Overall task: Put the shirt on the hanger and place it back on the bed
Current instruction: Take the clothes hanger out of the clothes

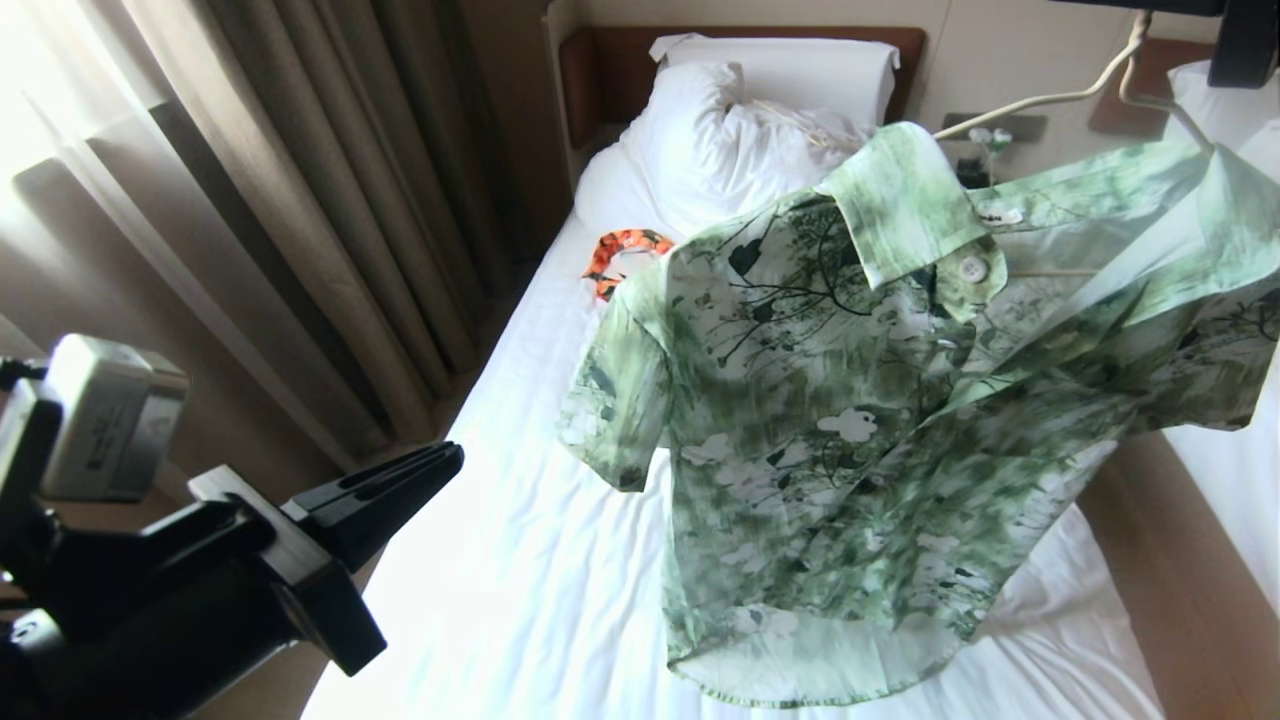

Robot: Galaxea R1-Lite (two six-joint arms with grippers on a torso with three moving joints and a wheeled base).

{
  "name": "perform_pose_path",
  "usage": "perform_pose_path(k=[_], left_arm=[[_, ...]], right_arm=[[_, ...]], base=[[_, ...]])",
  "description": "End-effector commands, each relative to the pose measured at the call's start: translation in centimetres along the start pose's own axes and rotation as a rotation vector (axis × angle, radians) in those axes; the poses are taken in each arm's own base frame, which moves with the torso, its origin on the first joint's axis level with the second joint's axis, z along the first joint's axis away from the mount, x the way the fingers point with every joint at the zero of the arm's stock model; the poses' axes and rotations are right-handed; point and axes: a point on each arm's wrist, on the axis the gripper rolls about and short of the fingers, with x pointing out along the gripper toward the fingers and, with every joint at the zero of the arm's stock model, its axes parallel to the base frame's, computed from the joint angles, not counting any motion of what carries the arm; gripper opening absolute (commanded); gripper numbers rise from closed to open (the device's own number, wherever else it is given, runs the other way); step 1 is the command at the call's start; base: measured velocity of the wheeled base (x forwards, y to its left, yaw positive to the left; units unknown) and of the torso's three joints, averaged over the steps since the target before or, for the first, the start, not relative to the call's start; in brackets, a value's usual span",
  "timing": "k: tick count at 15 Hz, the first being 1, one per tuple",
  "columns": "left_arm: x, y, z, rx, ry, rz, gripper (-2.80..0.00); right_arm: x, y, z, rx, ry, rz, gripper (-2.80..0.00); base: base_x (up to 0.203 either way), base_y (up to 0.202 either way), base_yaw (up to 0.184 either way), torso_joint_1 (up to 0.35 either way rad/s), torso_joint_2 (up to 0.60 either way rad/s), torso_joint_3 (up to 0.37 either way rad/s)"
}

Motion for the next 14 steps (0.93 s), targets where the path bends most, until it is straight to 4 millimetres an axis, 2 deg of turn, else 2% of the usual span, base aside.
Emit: perform_pose_path(k=[1, 6, 14], left_arm=[[0.0, 0.0, -0.1, -0.001, -0.001, 0.003, -2.8], [-0.4, 0.1, -0.1, -0.008, -0.008, 0.005, -2.8], [-0.4, 0.1, -0.4, -0.005, 0.002, 0.005, -2.8]], right_arm=[[-0.2, -0.1, 0.0, -0.003, -0.002, -0.005, -2.8], [0.3, -0.7, -0.5, 0.007, 0.018, -0.03, -2.8], [0.0, -1.2, 0.6, -0.011, -0.056, -0.066, -2.8]], base=[[0.0, 0.0, 0.0, 0.0, 0.0, 0.0], [0.0, 0.0, 0.0, 0.0, 0.0, 0.0], [0.0, 0.0, 0.0, 0.0, 0.0, 0.0]])
